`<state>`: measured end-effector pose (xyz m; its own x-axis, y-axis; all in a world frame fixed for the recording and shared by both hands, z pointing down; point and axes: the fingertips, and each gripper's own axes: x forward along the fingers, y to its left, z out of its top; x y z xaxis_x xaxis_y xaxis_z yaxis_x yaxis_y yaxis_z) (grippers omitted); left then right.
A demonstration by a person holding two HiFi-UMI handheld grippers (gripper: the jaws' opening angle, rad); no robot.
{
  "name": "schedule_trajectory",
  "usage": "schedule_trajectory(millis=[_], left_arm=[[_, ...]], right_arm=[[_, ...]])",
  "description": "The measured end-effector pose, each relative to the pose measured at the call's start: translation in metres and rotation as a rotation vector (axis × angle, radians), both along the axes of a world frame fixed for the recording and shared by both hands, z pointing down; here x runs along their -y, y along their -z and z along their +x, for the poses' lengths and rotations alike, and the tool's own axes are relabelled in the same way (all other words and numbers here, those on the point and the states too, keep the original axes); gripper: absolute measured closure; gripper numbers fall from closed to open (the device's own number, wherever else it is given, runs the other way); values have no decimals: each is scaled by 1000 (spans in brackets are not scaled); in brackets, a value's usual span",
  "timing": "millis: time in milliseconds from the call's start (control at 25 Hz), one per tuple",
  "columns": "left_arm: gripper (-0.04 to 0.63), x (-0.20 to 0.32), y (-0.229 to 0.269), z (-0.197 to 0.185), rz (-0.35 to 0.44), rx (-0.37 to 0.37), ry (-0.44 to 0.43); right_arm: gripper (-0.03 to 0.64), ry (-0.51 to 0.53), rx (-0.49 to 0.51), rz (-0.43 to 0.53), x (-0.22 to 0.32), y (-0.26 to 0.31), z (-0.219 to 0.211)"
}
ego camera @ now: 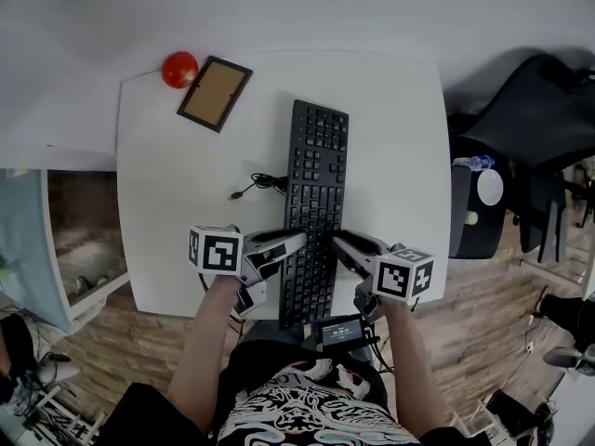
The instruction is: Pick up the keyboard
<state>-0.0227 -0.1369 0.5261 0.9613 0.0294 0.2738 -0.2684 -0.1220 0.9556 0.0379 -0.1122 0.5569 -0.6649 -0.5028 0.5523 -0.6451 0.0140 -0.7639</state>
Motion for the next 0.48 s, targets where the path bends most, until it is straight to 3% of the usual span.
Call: schedule_trajectory(millis=[280, 480], left_arm=[[495, 0, 13, -3, 4, -69, 10], [495, 0, 17, -5, 19, -149, 18]], right_arm=[[477, -9, 133, 44, 0, 14, -5], [451, -76, 237, 76, 1, 17, -5]])
